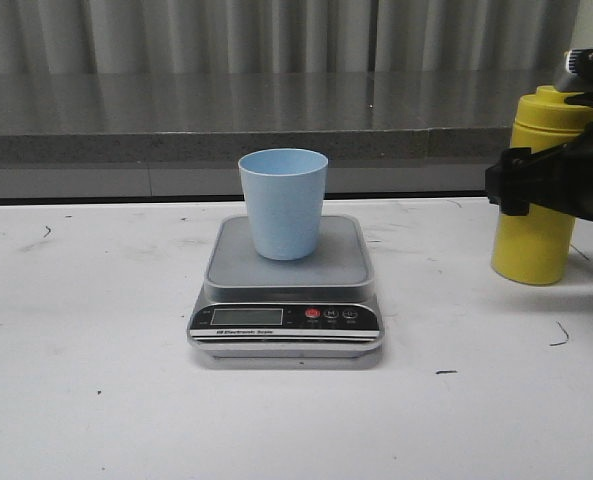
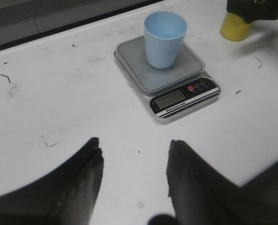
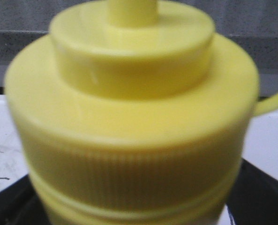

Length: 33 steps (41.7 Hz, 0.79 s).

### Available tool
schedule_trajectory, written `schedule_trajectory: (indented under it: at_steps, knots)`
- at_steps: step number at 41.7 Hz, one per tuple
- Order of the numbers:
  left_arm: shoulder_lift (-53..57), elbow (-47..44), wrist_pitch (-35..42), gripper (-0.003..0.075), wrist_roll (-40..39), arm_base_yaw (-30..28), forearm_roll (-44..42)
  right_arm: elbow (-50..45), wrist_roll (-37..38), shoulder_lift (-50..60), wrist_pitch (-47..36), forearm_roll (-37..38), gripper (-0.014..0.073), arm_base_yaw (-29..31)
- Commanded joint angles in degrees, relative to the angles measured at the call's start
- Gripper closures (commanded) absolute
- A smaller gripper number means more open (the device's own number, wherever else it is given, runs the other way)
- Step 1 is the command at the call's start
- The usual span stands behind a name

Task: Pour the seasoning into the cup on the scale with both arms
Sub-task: 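Reach the right gripper to the yellow bottle and grasp it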

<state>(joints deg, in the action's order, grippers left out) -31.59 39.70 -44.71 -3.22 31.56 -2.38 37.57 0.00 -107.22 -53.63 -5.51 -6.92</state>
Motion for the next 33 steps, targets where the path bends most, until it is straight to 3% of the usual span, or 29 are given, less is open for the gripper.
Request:
schedule_trajectory:
  at_steps: [1,4,12,14,25,33]
  knots:
    - [-0.1,1.6,4.1,0.0407,-0.2,0.3,0.0,2.5,0.0,0.7,-5.3,0.0,-0.0062,0.0]
    - [-0.1,1.6,4.1,0.0407,-0.2,0.3,0.0,2.8,0.0,0.1,-5.3,0.0,-0.0045,0.0]
    - [-0.1,1.6,4.1,0.0407,-0.2,0.3,0.0,2.8,0.0,-0.2,-5.3,0.2,0.0241,0.0]
    - [-0.1,1.6,4.1,0.0407,-0.2,0.3,0.0,2.8,0.0,0.2,-5.2,0.6,0.0263,0.0]
    - [-0.1,1.6,4.1,0.0407,-0.2,0.3,0.0,3.0,-3.0,8.9,4.5,5.5,0.0263,0.0]
    - [-0.1,1.6,4.1,0.0407,-0.2,0.3,0.0,8.7,-11.8,19.4,28.8,11.1,0.0263,-0.4]
